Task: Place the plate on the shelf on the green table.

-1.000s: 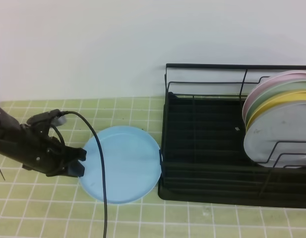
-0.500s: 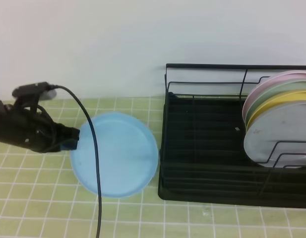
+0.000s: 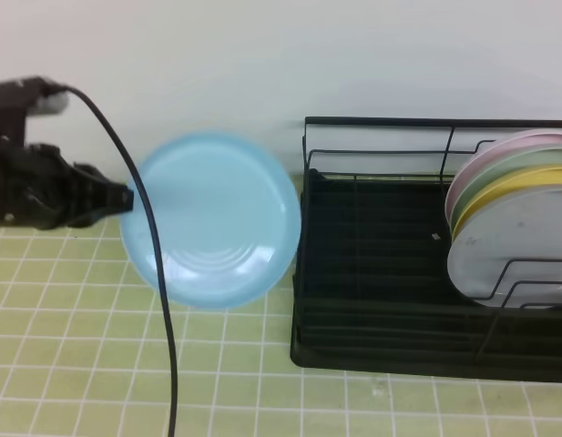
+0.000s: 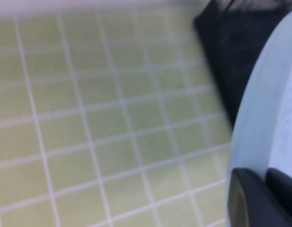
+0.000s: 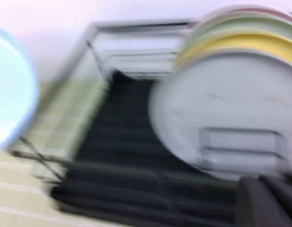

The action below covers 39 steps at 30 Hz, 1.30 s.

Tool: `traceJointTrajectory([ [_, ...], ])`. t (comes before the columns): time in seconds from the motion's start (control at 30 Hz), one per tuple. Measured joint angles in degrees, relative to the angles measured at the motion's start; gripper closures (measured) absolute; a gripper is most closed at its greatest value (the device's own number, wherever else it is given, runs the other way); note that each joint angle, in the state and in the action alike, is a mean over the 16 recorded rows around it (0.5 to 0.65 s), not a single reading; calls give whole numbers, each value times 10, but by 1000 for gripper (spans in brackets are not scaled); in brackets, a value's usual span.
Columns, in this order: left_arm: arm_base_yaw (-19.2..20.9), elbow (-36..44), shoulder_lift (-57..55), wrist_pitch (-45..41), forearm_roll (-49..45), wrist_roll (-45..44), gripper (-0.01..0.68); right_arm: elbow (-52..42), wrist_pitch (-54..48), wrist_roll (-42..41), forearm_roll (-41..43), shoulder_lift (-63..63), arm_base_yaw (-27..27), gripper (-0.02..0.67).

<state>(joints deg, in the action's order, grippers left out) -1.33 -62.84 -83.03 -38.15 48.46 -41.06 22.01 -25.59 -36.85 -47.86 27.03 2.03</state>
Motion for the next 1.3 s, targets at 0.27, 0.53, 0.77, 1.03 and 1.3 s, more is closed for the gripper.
traceJointTrajectory([
  [0.27,-1,1,108,-29,54,-34,666,1,-63,-233,-329,0,0,638],
  [0.53,-1,1,199,-70,148,-79,667,17,-144,-375,-529,0,0,439],
  [0.77,-1,1,245,-114,241,-123,667,48,-178,-367,-551,7,0,195],
  [1.03,-1,2,259,-159,320,-162,667,83,-233,-322,-553,55,0,82],
  [1.3,-1,2,259,-184,368,-190,667,115,-325,-295,-553,136,0,82],
])
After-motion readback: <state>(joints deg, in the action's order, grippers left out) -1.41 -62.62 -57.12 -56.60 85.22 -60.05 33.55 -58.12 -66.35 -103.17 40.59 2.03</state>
